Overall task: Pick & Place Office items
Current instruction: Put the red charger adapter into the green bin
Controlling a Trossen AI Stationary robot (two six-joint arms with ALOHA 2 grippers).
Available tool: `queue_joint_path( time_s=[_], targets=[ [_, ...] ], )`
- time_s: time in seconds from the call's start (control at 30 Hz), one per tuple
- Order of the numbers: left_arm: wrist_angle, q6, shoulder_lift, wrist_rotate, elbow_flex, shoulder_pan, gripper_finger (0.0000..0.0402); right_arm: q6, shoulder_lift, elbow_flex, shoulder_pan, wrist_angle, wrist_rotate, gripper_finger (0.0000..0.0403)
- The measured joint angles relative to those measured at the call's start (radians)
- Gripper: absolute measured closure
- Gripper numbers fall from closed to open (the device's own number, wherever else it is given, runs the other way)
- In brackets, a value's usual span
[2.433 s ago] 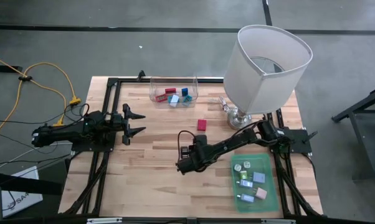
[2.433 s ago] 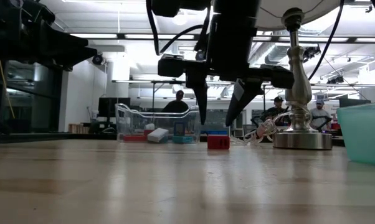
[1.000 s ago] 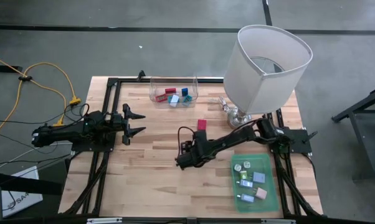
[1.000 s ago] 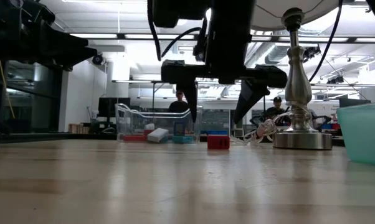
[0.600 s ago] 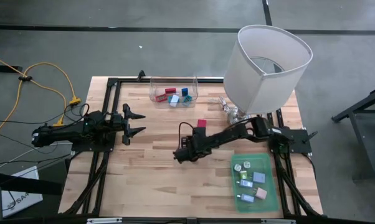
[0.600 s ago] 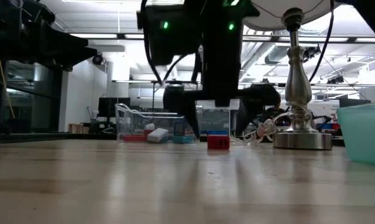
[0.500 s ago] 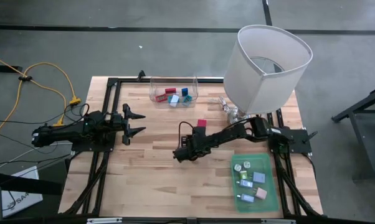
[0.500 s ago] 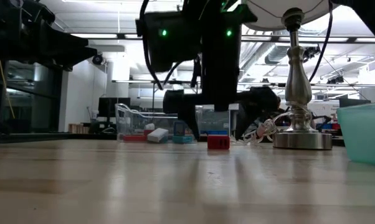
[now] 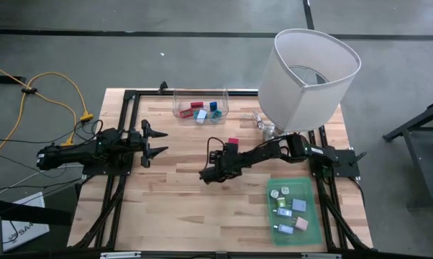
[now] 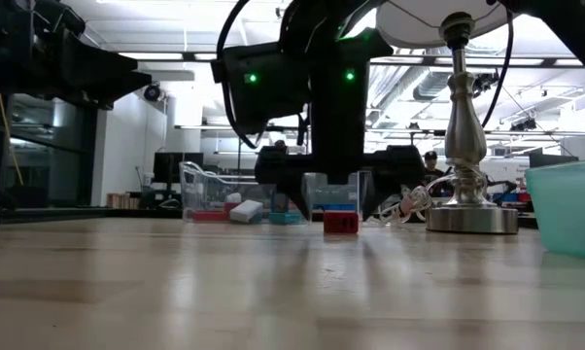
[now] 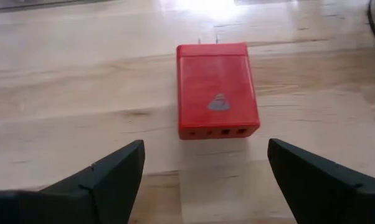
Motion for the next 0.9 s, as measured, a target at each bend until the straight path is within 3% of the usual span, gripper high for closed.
queue_joint_path(
  time_s=[0.9],
  targets=[
    [0.001, 0.000, 0.000, -0.001, 0.000, 0.000, 0.0164, -0.014, 0.001, -0.064, -0.067, 0.072, 0.034, 0.0076]
  ],
)
